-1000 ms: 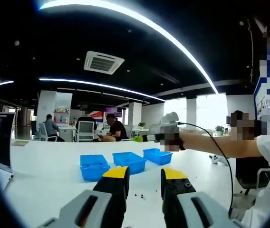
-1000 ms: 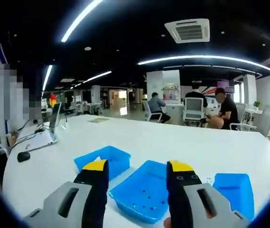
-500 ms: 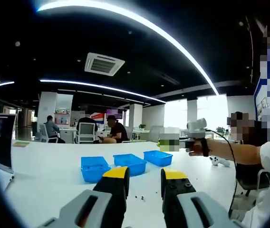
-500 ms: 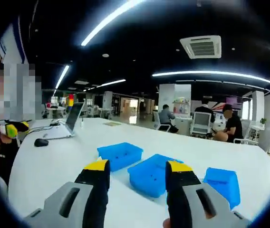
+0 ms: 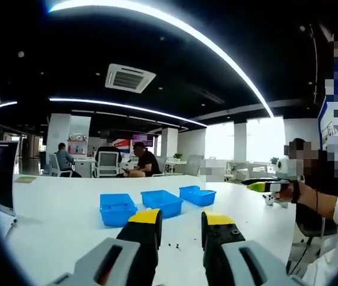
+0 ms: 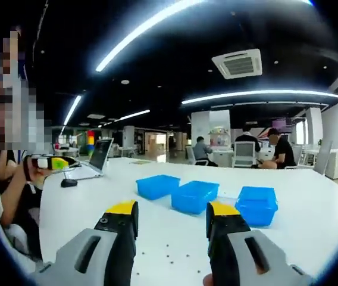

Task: Pick up the resistors one by one and place each resistor into its matching bin, sorting the parts by color and model until every resistor is separated into the correct bin for its type

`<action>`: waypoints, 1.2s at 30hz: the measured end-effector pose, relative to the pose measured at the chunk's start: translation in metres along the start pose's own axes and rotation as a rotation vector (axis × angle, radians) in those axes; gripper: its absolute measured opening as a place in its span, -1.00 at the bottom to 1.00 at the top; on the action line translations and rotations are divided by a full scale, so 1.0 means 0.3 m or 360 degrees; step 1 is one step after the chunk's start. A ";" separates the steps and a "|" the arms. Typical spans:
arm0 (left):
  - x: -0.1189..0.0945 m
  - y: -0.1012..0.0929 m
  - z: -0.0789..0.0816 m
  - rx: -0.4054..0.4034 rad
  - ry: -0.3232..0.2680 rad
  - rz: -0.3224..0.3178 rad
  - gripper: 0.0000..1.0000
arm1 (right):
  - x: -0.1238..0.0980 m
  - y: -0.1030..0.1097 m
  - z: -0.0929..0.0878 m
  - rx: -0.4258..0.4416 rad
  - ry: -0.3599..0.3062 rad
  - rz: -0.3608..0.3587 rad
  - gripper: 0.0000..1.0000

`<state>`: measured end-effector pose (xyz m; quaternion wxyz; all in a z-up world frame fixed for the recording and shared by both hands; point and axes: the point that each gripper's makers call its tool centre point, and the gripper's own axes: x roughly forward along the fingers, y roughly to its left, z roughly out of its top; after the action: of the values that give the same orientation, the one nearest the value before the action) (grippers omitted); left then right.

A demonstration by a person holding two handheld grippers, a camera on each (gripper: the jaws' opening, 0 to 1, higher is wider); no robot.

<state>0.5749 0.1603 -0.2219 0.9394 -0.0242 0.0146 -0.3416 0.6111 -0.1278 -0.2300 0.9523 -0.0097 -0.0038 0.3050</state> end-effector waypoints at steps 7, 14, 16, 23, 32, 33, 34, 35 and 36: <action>0.006 -0.003 -0.010 -0.0002 0.0012 -0.0008 -0.43 | -0.059 0.003 0.016 0.0000 -0.0013 -0.0040 -0.06; -0.006 -0.004 0.001 0.0006 0.0003 -0.0006 -0.43 | -0.037 -0.017 0.024 -0.0006 0.0004 -0.0064 -0.09; -0.011 0.002 0.005 0.0005 -0.0004 0.0002 -0.43 | -0.028 -0.013 0.028 -0.0007 0.0008 -0.0059 -0.10; -0.006 0.002 0.004 0.0003 -0.0003 -0.0004 -0.43 | 0.063 0.064 0.024 -0.0087 0.0198 0.0087 -0.28; -0.016 0.004 0.015 0.0009 -0.0013 0.0002 -0.43 | 0.316 0.268 -0.044 -0.0577 0.0556 0.0569 -0.52; -0.019 0.006 0.017 0.0010 -0.0017 0.0004 -0.43 | 0.332 0.311 -0.055 -0.0639 0.0600 0.0709 -0.51; -0.021 0.007 0.018 0.0009 -0.0020 0.0007 -0.43 | 0.346 0.342 -0.070 -0.0749 0.0661 0.0828 -0.49; -0.022 0.009 0.019 0.0009 -0.0022 0.0009 -0.43 | 0.375 0.349 -0.074 -0.0925 0.0681 0.0873 -0.49; -0.022 0.012 0.019 0.0007 -0.0023 0.0012 -0.43 | 0.406 0.350 -0.082 -0.1121 0.0711 0.0901 -0.49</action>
<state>0.5723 0.1676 -0.2164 0.9408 -0.0244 0.0071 -0.3379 0.6497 0.0281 -0.2567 0.7487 -0.3961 0.1002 0.5220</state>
